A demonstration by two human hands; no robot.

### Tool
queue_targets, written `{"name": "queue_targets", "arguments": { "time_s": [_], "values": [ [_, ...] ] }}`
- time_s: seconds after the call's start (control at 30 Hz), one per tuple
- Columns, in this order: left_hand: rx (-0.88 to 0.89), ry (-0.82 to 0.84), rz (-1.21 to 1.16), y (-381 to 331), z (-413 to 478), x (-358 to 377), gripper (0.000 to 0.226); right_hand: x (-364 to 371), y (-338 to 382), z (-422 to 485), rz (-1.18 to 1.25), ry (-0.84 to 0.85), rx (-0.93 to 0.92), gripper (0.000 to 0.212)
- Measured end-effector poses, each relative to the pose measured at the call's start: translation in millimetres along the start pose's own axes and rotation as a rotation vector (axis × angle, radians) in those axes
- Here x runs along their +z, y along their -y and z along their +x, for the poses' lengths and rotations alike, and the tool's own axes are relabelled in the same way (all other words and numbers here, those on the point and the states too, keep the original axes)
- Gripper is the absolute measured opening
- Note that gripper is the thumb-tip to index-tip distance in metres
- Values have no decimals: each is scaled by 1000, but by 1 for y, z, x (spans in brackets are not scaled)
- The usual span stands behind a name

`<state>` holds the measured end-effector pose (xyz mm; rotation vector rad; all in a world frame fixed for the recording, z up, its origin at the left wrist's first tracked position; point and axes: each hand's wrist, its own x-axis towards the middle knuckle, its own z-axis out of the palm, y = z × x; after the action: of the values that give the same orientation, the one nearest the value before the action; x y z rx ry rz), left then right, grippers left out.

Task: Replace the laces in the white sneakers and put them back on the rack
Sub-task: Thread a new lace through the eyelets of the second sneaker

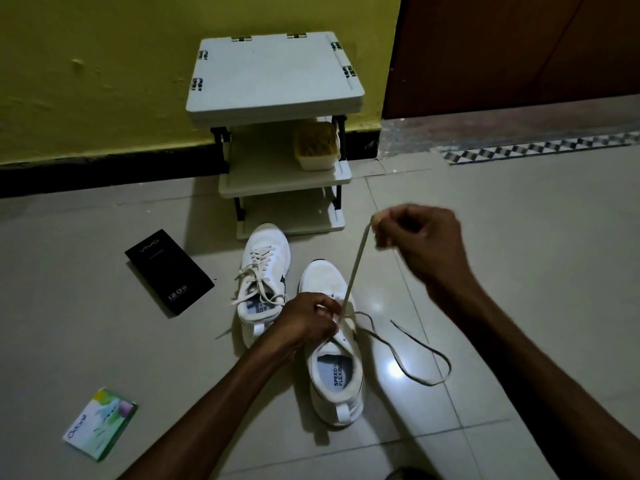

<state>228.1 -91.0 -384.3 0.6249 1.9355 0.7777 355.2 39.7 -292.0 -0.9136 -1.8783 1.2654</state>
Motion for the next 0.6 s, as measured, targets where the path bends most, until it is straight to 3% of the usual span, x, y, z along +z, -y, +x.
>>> {"name": "queue_targets", "arguments": {
  "time_s": [0.07, 0.13, 0.2, 0.23, 0.3, 0.37, 0.47, 0.6],
  "values": [
    [10, 9, 31, -1, 1, 0, 30, -5, 13, 5, 270, 13, 60, 16],
    [26, 25, 84, -3, 1, -1, 30, 2, 16, 0, 637, 168, 283, 21],
    [70, 58, 134, -3, 1, -2, 34, 14, 2, -12, 723, 320, 488, 20],
    [94, 76, 167, -5, 1, -3, 38, 18, -12, -18, 529, 376, 508, 18],
    [133, 102, 241, -4, 0, -7, 37, 22, -44, -26, -180, 479, 365, 14],
    [181, 105, 287, -1, -1, -12, 35, 24, -63, -32, -682, 591, 243, 26],
    [274, 78, 402, -3, -2, -18, 37, 28, -64, -40, -788, 729, 302, 51],
    [319, 59, 652, -15, -3, -20, 41, 31, -58, -37, -812, 778, 266, 26]
  ]
}}
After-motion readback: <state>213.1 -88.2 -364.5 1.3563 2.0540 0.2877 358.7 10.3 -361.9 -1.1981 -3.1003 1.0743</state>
